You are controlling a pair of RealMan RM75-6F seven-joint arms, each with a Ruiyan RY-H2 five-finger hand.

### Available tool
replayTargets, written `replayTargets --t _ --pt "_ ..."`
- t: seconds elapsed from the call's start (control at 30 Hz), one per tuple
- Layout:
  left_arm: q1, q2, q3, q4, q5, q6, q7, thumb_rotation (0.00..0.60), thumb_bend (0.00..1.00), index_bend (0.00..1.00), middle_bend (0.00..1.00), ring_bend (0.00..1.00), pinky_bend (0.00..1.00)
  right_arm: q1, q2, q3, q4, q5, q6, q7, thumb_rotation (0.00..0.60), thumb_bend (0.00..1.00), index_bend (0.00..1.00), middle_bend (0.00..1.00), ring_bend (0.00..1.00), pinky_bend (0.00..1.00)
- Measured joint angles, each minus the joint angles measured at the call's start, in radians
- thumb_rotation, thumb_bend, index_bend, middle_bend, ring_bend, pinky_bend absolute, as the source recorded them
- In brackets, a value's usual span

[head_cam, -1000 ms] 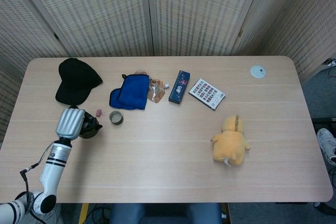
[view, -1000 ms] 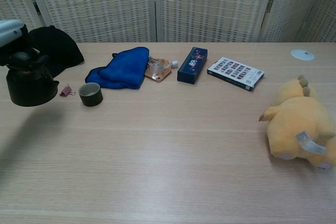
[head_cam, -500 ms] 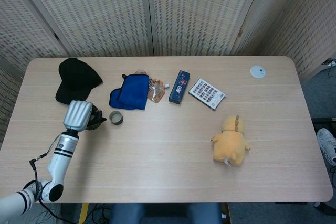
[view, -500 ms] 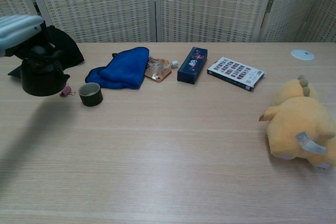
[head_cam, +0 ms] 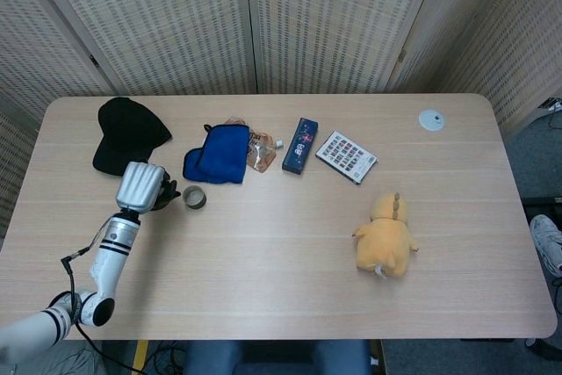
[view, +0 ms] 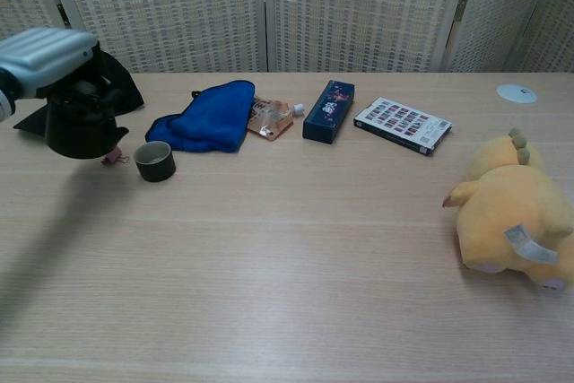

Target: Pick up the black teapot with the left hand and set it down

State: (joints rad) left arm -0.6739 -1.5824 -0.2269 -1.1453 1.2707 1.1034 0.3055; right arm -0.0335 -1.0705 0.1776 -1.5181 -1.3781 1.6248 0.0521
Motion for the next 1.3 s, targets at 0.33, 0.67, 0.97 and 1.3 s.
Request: replayTargets --t 0.33,0.67,0.97,1.3 --pt "-0.031 -0.059 0.001 0.088 0.002 0.006 0.053 0.521 0.5 1.0 1.0 0.98 0.41 -0.005 0.001 0.001 0.006 0.003 0.003 0.009 0.6 0.22 0.2 0.22 0.19 0.14" --pt "-0.047 -0.101 0.012 0.144 0.011 0.016 0.098 0.526 0.5 1.0 1.0 0.98 0.41 -0.009 -0.001 0.001 0.015 0.005 0.003 0.017 0.6 0.23 0.2 0.22 0.19 0.14" --pt "-0.056 -0.124 0.029 0.176 0.03 0.021 0.127 0.538 0.5 1.0 1.0 0.98 0.41 -0.012 -0.003 0.001 0.02 0.007 0.002 0.02 0.6 0.23 0.2 0.22 0.19 0.14" --pt "-0.066 -0.15 0.038 0.194 0.043 0.028 0.164 0.538 0.5 1.0 1.0 0.98 0.41 -0.014 -0.003 0.002 0.022 0.009 0.003 0.022 0.6 0.22 0.2 0.22 0.19 0.14"
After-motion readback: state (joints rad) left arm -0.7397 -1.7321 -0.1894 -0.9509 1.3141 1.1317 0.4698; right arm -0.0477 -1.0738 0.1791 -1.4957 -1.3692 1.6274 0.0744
